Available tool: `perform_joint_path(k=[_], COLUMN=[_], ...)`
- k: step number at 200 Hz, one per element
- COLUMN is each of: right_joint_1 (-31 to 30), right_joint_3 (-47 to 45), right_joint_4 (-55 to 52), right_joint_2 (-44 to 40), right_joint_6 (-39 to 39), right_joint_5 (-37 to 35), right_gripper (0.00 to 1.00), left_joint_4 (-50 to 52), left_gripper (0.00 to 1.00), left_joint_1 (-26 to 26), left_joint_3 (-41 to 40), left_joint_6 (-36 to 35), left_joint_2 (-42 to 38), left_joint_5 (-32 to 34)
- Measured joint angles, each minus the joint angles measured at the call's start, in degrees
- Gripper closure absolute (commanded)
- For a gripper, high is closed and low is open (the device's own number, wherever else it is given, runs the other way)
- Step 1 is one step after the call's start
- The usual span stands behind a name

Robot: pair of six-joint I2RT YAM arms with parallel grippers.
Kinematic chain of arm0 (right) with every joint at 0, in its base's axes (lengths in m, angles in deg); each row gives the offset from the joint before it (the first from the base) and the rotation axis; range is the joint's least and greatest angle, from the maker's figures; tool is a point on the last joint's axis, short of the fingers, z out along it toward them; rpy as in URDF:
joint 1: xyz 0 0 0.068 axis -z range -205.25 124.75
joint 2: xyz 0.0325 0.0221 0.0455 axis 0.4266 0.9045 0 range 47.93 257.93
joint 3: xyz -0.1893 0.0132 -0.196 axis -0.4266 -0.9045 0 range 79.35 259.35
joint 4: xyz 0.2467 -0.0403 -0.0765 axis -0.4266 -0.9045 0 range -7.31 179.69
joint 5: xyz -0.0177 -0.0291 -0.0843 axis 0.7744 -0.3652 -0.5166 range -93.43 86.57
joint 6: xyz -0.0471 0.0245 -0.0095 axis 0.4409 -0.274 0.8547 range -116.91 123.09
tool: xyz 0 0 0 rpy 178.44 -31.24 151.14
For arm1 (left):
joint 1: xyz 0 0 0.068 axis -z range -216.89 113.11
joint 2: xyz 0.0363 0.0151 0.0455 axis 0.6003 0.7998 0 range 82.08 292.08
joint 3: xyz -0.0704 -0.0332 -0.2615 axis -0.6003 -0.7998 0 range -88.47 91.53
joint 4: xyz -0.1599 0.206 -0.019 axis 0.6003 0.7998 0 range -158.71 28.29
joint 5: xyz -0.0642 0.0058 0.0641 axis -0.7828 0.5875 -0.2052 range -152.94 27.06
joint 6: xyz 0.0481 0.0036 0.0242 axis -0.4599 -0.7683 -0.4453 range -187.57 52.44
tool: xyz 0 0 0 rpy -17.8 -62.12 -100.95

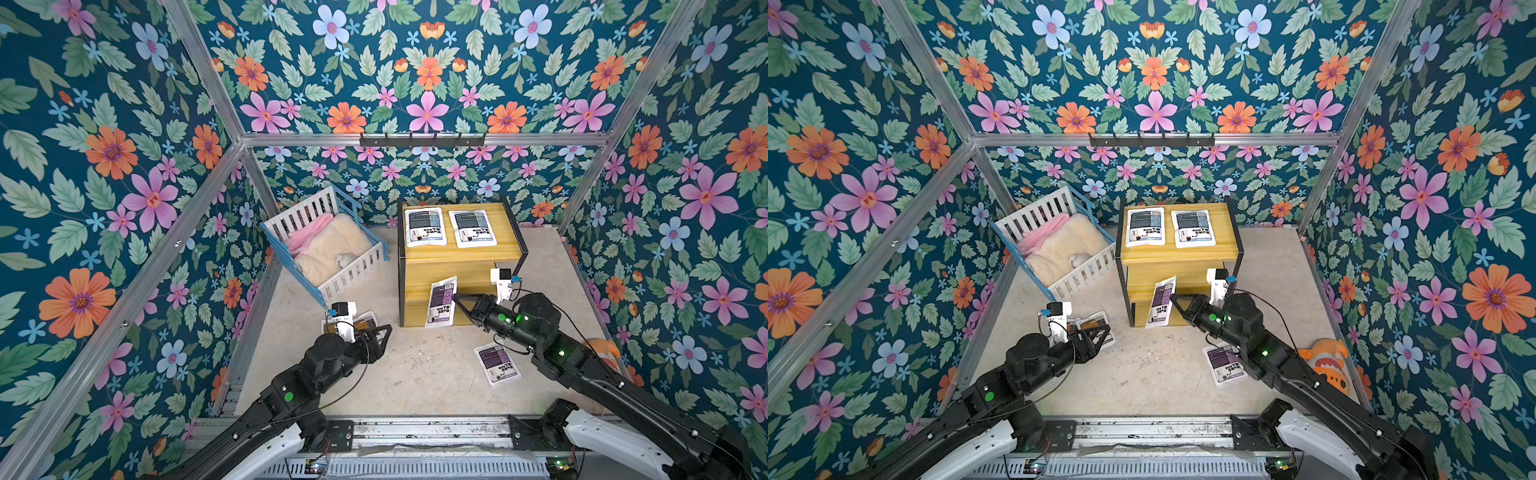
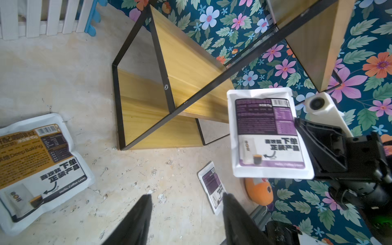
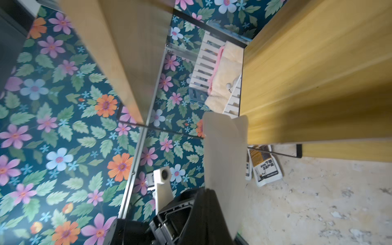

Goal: Place the bagged coffee beans on the shelf by color
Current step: Place the bagged coffee beans on the shelf.

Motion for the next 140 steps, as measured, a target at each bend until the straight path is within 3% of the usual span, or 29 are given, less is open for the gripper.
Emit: perform_joint_path(k=[92, 113, 140], right_joint_1=[0.2, 0.3, 0.3], right_joint_3=[5.6, 6.7, 5.0], right_joint_4=[-1.0, -0.3, 0.9], right_joint_2=[14.4, 16.3, 16.9], right_joint_6=[13.4, 14.6, 14.5], right_joint_5=[-13.2, -14.4, -16.4], right_gripper=[1.00, 0.88, 0.86], left_joint_4=[-2.5, -2.4, -2.7], left_gripper=[0.43, 0.42, 0.42], left_joint_1=[0.0, 0.0, 0.0], left_joint_3=[-0.9, -1.1, -1.4], left_joint_6=[-0.6, -0.6, -0.6], left_joint_2=[2.4, 2.1, 2.1], left_joint_5=[-1.2, -1.3, -1.3])
